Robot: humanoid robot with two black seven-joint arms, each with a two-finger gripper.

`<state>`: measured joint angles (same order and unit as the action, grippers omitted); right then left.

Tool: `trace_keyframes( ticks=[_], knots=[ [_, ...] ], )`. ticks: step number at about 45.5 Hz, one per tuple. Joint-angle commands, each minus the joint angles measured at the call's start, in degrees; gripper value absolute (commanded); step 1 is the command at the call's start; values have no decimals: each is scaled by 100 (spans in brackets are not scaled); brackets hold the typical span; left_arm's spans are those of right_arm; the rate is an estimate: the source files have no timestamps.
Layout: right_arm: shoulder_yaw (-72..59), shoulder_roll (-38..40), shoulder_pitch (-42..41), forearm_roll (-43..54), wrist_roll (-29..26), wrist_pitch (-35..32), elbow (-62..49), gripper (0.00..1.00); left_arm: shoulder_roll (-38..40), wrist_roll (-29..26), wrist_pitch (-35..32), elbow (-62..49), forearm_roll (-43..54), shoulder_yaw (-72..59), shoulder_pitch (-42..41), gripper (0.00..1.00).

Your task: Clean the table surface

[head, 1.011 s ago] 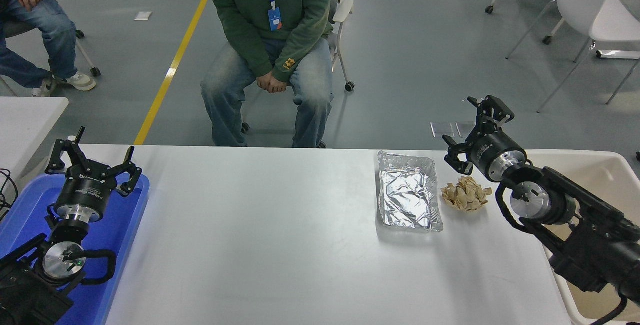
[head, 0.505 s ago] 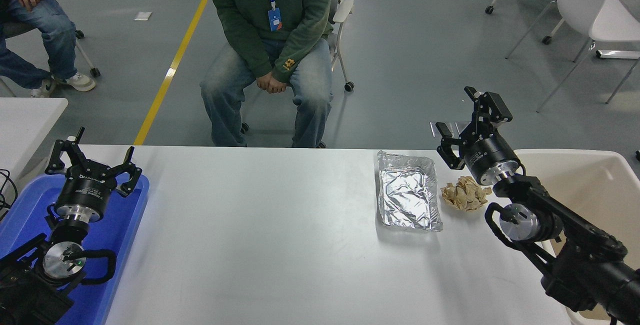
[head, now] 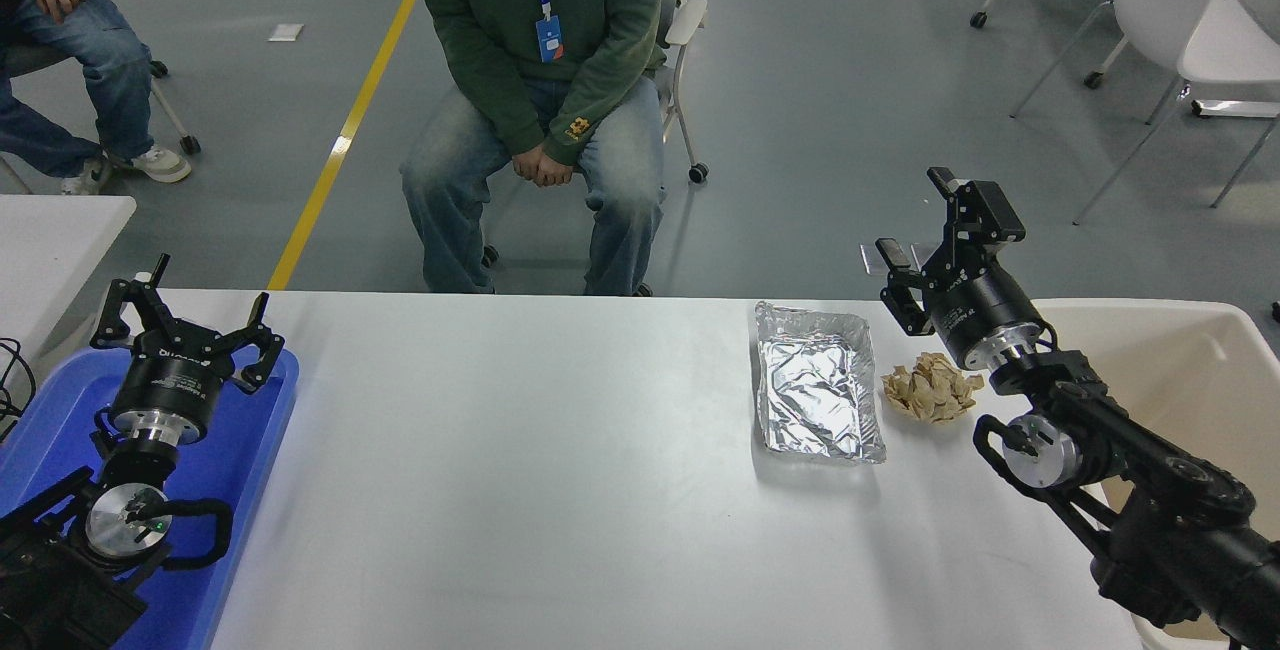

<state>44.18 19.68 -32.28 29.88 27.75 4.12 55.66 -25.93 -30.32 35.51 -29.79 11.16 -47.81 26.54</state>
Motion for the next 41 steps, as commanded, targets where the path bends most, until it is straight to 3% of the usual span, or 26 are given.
trace_keyframes(
  ticks=[1, 13, 41],
  knots=[
    [-14, -70, 73, 606, -199, 290, -205, 100, 0, 0, 0, 8, 0, 0, 0, 100],
    [-40, -553, 266, 1696, -340, 853, -205, 100, 0, 0, 0, 0, 0, 0, 0, 100],
    [-111, -553, 134, 1617, -340, 862, -213, 100, 0, 0, 0, 0, 0, 0, 0, 100]
  ],
)
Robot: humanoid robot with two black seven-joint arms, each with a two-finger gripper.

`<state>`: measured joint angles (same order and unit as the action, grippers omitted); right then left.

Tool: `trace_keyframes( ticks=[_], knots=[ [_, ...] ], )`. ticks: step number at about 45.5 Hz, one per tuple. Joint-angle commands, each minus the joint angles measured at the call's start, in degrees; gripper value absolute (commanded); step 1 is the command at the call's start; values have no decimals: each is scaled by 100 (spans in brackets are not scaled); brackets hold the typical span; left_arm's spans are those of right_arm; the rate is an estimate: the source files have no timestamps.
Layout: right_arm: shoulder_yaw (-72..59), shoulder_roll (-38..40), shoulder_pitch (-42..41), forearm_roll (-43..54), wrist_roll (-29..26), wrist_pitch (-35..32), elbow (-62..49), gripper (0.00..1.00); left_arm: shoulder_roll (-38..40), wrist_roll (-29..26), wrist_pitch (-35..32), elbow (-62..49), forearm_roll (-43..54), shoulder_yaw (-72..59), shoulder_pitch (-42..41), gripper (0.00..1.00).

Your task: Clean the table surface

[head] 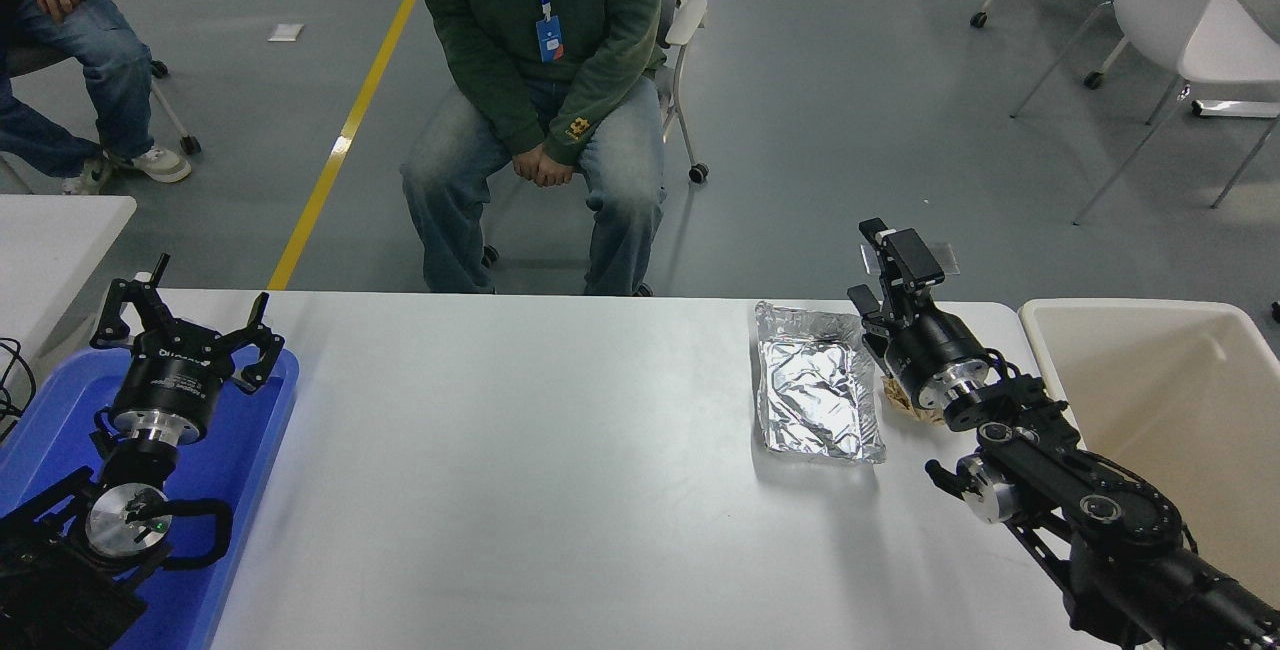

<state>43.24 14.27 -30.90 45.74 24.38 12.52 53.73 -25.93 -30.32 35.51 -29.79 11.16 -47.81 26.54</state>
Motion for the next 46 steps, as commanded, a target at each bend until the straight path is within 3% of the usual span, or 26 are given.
trace_keyframes(
  ticks=[1, 23, 32, 46],
  knots=[
    [-9, -12, 5, 32, -4, 22, -20, 100, 0, 0, 0, 0, 0, 0, 0, 100],
    [61, 110, 14, 14, -4, -13, 32, 100, 0, 0, 0, 0, 0, 0, 0, 100],
    [70, 243, -13, -575, -4, -189, 182, 100, 0, 0, 0, 0, 0, 0, 0, 100],
    [-465, 831, -92, -171, 5, -180, 199, 100, 0, 0, 0, 0, 0, 0, 0, 100]
  ],
)
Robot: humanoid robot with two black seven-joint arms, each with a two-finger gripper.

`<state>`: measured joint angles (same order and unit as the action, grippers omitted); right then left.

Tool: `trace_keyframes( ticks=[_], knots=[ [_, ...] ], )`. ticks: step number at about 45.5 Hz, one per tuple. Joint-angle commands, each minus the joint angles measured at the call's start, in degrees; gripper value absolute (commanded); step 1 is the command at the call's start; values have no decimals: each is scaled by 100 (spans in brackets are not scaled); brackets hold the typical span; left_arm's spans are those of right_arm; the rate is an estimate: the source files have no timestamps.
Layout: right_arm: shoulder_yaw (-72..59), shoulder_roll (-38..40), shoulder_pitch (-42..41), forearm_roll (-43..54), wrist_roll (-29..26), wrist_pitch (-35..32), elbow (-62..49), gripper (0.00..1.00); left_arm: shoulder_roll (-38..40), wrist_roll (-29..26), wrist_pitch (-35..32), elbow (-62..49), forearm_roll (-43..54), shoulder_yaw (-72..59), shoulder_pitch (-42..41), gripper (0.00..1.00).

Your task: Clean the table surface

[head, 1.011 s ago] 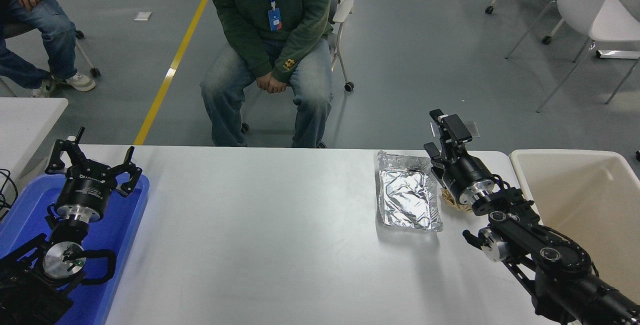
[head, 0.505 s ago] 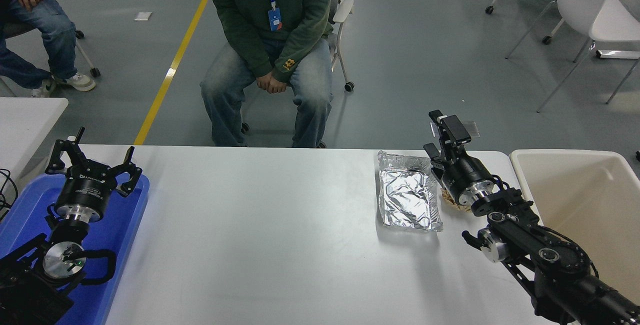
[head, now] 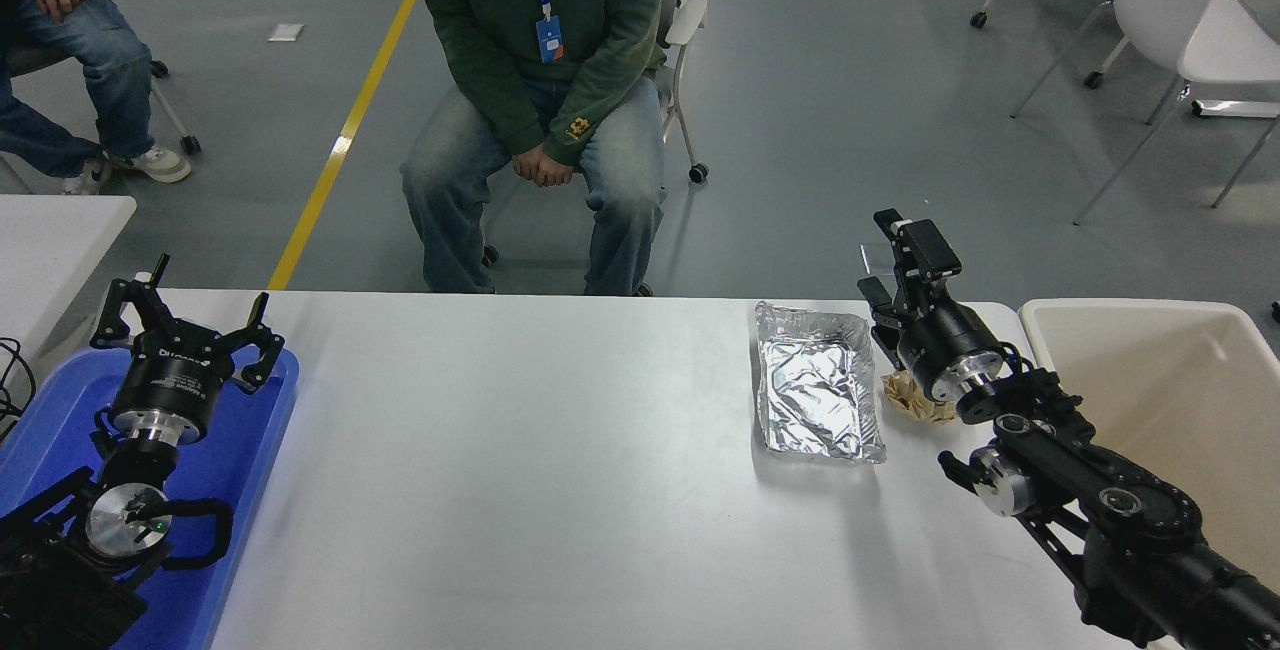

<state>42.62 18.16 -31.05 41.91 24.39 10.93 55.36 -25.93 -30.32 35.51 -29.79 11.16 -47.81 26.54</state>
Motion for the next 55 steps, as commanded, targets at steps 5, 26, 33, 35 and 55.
trace_keyframes(
  ticks=[5, 26, 33, 35, 55],
  knots=[
    [-729, 732, -217, 475, 5, -3, 89, 100, 0, 0, 0, 8, 0, 0, 0, 100],
    [-4068, 1611, -2054, 854, -39, -30, 177, 100, 0, 0, 0, 0, 0, 0, 0, 100],
    [-4727, 1550, -2607, 1003, -48, -30, 186, 100, 0, 0, 0, 0, 0, 0, 0, 100],
    [-4929, 1532, -2739, 1073, -48, -30, 177, 100, 0, 0, 0, 0, 0, 0, 9, 100],
    [-6178, 794, -3188, 1346, -479, 5, -165, 100, 0, 0, 0, 0, 0, 0, 9, 100]
  ],
)
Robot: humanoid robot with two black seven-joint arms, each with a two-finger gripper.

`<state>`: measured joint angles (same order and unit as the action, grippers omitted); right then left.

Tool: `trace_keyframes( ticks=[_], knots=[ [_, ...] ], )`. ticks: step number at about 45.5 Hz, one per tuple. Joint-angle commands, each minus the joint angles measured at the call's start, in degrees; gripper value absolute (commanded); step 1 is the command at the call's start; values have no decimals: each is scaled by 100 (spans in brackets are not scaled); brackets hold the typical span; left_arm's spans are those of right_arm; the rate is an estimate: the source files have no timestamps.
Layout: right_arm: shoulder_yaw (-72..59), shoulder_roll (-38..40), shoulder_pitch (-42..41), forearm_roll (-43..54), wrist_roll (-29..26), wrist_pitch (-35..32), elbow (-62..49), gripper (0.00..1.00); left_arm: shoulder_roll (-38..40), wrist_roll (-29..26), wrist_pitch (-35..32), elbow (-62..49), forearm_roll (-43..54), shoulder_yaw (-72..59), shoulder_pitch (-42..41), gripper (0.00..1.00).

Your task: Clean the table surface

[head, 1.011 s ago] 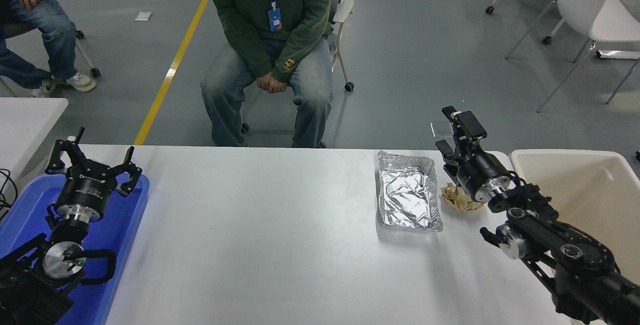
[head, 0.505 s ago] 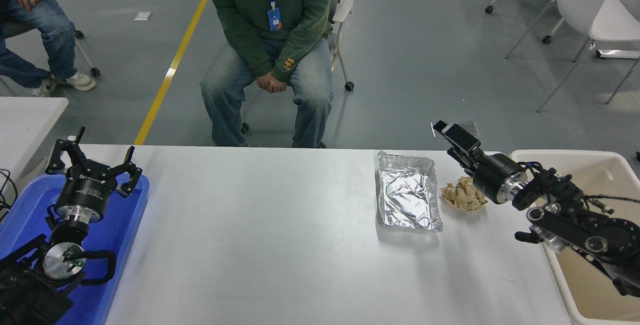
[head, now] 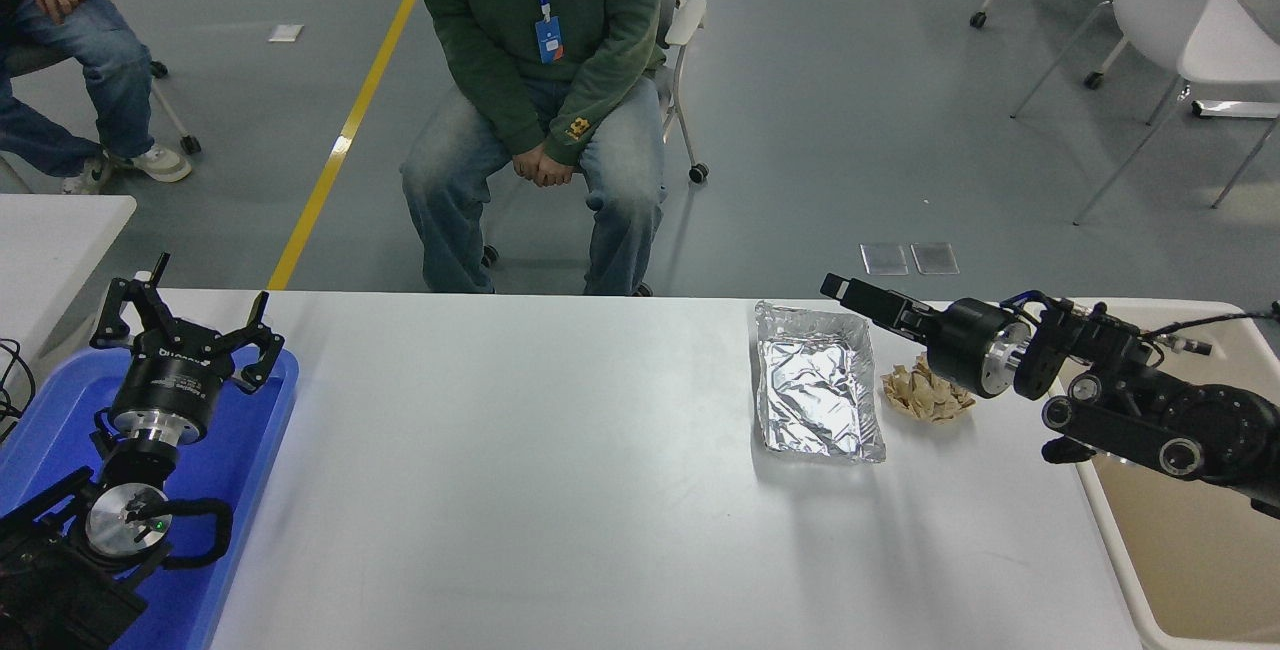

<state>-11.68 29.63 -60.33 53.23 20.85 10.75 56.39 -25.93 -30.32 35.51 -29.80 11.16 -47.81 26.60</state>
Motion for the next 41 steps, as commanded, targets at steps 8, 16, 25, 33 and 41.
trace_keyframes(
  ticks=[8, 16, 25, 33, 41],
  knots=[
    [-1196, -599, -338, 364, -125, -3, -594, 99, 0, 0, 0, 0, 0, 0, 3, 100],
    [-1855, -810, -435, 364, -283, -12, -875, 99, 0, 0, 0, 0, 0, 0, 3, 100],
    [-1900, -915, -435, 276, -652, -187, -910, 99, 0, 0, 0, 0, -8, 0, 3, 100],
    [-1864, -942, -391, 249, -951, -354, -910, 99, 0, 0, 0, 0, 0, 0, 3, 100],
    [-1864, -977, -347, 241, -1241, -381, -910, 99, 0, 0, 0, 0, 0, 0, 3, 100]
  ],
)
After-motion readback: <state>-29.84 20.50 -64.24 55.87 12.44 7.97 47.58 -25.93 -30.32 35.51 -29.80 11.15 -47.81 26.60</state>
